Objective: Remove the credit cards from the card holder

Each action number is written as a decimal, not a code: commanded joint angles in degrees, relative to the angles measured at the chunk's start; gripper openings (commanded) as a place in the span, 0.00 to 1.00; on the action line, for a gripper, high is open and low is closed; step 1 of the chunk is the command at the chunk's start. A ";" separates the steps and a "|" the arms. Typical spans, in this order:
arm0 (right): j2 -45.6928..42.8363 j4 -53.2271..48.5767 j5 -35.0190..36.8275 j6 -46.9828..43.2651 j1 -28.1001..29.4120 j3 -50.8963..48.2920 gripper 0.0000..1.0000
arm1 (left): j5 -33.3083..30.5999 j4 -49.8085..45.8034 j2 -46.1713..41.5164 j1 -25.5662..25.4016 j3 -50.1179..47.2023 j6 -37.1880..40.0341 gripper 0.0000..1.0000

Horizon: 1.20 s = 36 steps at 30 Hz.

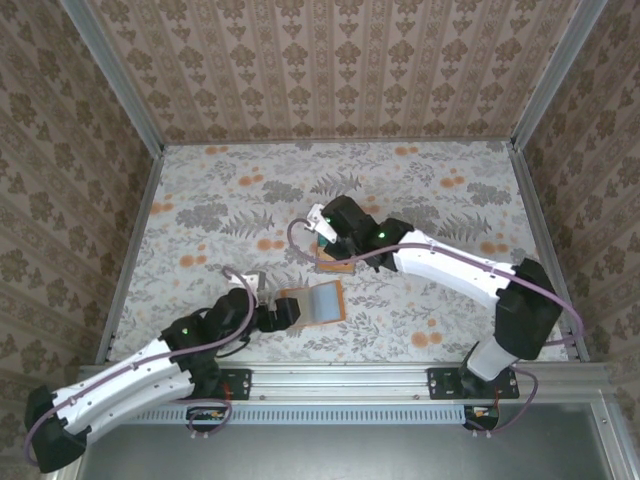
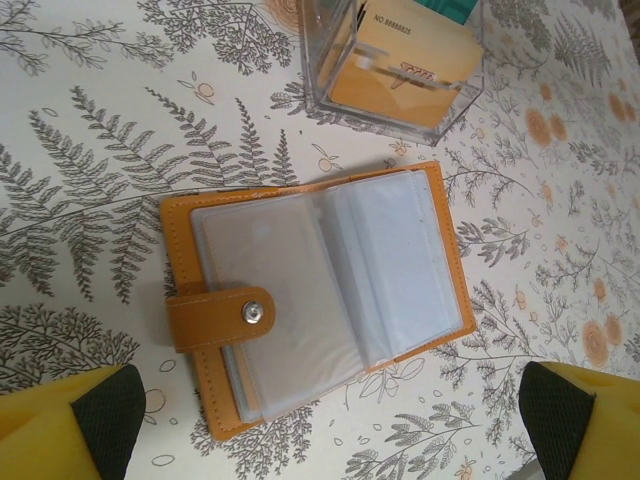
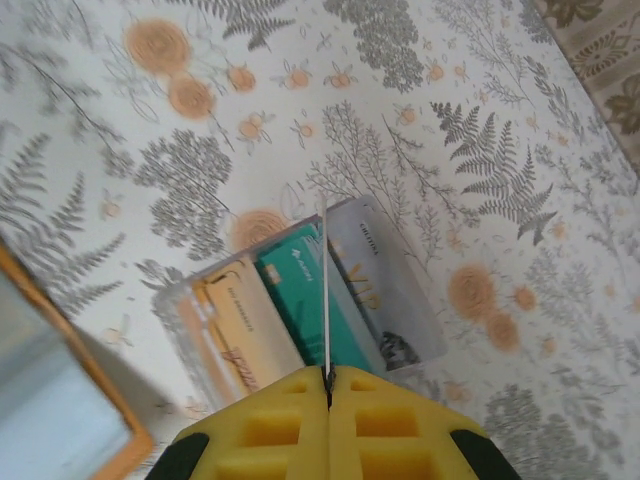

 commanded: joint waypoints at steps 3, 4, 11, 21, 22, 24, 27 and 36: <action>4.86 -2.16 3.87 -13.92 -0.99 4.23 0.00 | -1.59 -5.25 -5.00 0.59 -1.78 -0.38 1.00; 5.60 -2.47 3.48 -15.01 -1.26 4.71 0.00 | -1.74 -5.73 -5.61 0.67 -1.88 -0.53 1.00; 10.80 -4.08 2.10 -18.77 -4.00 8.63 0.00 | -2.28 -9.17 -8.23 0.75 -1.54 -0.95 1.00; 12.96 -4.29 0.20 -19.91 -5.53 8.13 0.00 | -2.40 -10.32 -10.28 0.84 -2.63 -1.70 1.00; 12.88 -4.23 0.01 -19.91 -5.52 7.92 0.00 | -2.44 -10.39 -10.34 0.82 -2.68 -1.74 1.00; 12.82 -3.87 -0.33 -19.91 -5.78 7.33 0.00 | -2.50 -10.43 -10.34 0.83 -2.69 -1.78 1.00; 13.20 -3.90 -0.69 -19.85 -5.96 6.82 0.00 | -2.46 -10.41 -10.31 0.87 -2.84 -1.83 1.00; 10.52 -4.03 -1.24 -18.68 -5.78 5.84 0.01 | -2.30 -9.57 -10.30 0.98 -3.56 -2.33 1.00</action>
